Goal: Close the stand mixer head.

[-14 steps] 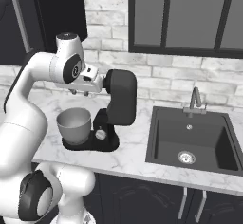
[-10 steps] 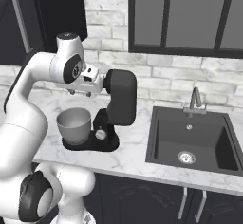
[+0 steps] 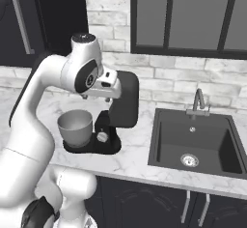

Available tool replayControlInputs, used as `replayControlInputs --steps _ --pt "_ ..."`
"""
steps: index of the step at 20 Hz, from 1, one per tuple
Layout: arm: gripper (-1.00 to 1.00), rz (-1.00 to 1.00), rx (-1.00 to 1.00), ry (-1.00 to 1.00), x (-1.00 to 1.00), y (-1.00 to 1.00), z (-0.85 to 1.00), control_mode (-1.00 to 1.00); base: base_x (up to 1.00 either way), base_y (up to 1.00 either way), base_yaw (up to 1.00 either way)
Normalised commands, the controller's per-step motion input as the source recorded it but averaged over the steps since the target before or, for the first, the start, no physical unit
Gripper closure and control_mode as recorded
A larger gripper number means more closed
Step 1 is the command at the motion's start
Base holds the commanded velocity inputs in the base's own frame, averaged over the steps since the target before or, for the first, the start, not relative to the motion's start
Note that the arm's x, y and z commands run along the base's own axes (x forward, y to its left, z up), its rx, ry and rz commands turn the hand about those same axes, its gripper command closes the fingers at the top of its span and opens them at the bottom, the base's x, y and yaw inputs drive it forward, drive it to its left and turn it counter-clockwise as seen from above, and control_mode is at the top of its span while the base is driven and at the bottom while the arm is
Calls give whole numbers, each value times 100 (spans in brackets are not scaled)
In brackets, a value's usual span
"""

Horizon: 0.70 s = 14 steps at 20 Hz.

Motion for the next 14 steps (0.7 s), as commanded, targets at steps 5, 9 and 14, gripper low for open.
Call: replayControlInputs --steps 5,9,14 --pt "-100 17 0 -9 -18 -81 26 -100 0 0 0" --pt "-100 27 0 -16 0 -83 17 -100 0 0 0" --pt "-100 40 6 -18 1 -57 1 -100 0 0 0"
